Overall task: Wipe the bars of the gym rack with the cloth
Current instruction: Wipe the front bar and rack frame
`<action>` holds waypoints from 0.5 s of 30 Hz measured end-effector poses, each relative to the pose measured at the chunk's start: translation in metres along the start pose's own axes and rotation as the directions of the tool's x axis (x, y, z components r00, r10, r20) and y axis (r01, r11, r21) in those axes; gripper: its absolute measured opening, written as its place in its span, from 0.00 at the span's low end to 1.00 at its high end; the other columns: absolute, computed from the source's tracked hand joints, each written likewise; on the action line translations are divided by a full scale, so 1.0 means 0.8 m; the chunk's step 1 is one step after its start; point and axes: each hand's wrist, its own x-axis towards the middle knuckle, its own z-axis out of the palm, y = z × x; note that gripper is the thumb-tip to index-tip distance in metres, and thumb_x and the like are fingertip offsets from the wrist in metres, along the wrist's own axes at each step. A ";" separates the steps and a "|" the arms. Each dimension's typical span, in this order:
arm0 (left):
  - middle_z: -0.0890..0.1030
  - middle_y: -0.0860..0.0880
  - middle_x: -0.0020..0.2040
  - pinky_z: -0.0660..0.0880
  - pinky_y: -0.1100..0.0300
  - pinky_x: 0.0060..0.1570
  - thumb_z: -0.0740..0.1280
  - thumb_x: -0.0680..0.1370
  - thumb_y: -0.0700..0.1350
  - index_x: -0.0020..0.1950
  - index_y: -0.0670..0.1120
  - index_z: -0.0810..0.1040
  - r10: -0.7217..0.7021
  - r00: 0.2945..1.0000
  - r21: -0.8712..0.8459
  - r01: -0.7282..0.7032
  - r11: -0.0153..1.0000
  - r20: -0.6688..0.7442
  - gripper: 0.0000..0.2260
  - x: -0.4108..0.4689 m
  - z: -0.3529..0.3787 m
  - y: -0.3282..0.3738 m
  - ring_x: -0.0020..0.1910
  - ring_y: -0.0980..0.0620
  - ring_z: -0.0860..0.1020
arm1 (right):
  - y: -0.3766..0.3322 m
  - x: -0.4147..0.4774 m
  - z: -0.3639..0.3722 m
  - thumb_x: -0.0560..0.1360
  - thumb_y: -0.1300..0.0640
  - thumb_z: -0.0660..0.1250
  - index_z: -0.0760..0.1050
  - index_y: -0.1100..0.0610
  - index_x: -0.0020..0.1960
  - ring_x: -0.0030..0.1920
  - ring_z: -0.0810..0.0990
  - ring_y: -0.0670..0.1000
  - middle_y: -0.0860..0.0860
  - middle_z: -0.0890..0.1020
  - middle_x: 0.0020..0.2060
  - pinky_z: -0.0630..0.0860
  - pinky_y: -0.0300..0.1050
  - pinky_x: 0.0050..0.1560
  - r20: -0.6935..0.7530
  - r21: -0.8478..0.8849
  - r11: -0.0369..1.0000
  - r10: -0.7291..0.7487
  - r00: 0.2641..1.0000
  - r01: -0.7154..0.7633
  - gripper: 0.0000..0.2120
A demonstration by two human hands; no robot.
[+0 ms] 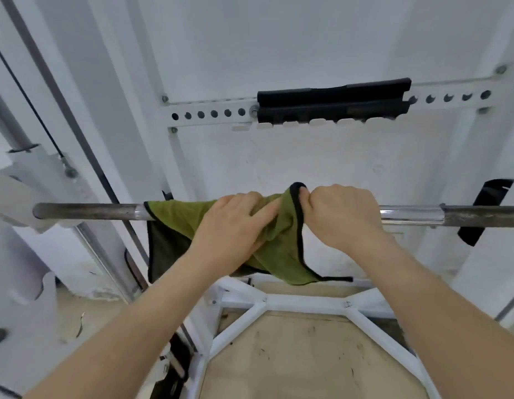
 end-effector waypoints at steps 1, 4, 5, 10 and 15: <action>0.77 0.48 0.45 0.73 0.50 0.43 0.64 0.74 0.52 0.65 0.51 0.70 -0.038 0.999 0.037 0.036 0.999 0.032 0.19 -0.013 -0.002 -0.021 0.42 0.46 0.77 | 0.001 -0.001 0.000 0.83 0.48 0.46 0.59 0.53 0.31 0.33 0.70 0.57 0.49 0.65 0.27 0.66 0.46 0.36 -0.009 -0.016 1.000 -0.001 1.000 0.001 0.22; 0.74 0.54 0.35 0.73 0.52 0.36 0.65 0.71 0.57 0.51 0.52 0.72 -0.303 0.940 0.030 0.302 0.953 0.159 0.13 -0.030 -0.025 -0.071 0.37 0.45 0.78 | 0.003 -0.002 0.000 0.82 0.46 0.45 0.64 0.54 0.32 0.33 0.69 0.57 0.49 0.66 0.27 0.64 0.46 0.36 -0.003 -0.064 0.998 0.000 1.000 0.000 0.23; 0.74 0.56 0.33 0.73 0.54 0.35 0.66 0.70 0.59 0.46 0.53 0.72 -0.345 0.902 0.008 0.355 0.935 0.259 0.12 -0.028 -0.030 -0.082 0.36 0.47 0.77 | 0.001 -0.001 0.000 0.82 0.46 0.45 0.64 0.54 0.32 0.32 0.69 0.57 0.49 0.66 0.27 0.64 0.46 0.36 0.004 -0.071 0.998 0.002 1.000 -0.002 0.23; 0.75 0.54 0.35 0.70 0.57 0.36 0.68 0.66 0.52 0.40 0.53 0.72 -0.301 0.815 0.004 0.344 0.939 0.495 0.08 -0.002 -0.047 -0.079 0.39 0.48 0.76 | -0.014 0.005 0.009 0.82 0.48 0.47 0.66 0.55 0.35 0.34 0.69 0.57 0.50 0.65 0.28 0.64 0.46 0.37 0.009 -0.089 0.996 0.021 1.000 -0.020 0.21; 0.67 0.51 0.35 0.59 0.57 0.31 0.68 0.69 0.49 0.45 0.49 0.71 -0.206 0.962 0.092 0.192 0.977 0.177 0.09 0.029 -0.009 0.026 0.31 0.46 0.72 | -0.008 0.001 0.011 0.81 0.52 0.47 0.67 0.55 0.38 0.29 0.68 0.54 0.49 0.69 0.29 0.61 0.42 0.30 0.045 -0.186 0.982 0.031 0.999 -0.022 0.18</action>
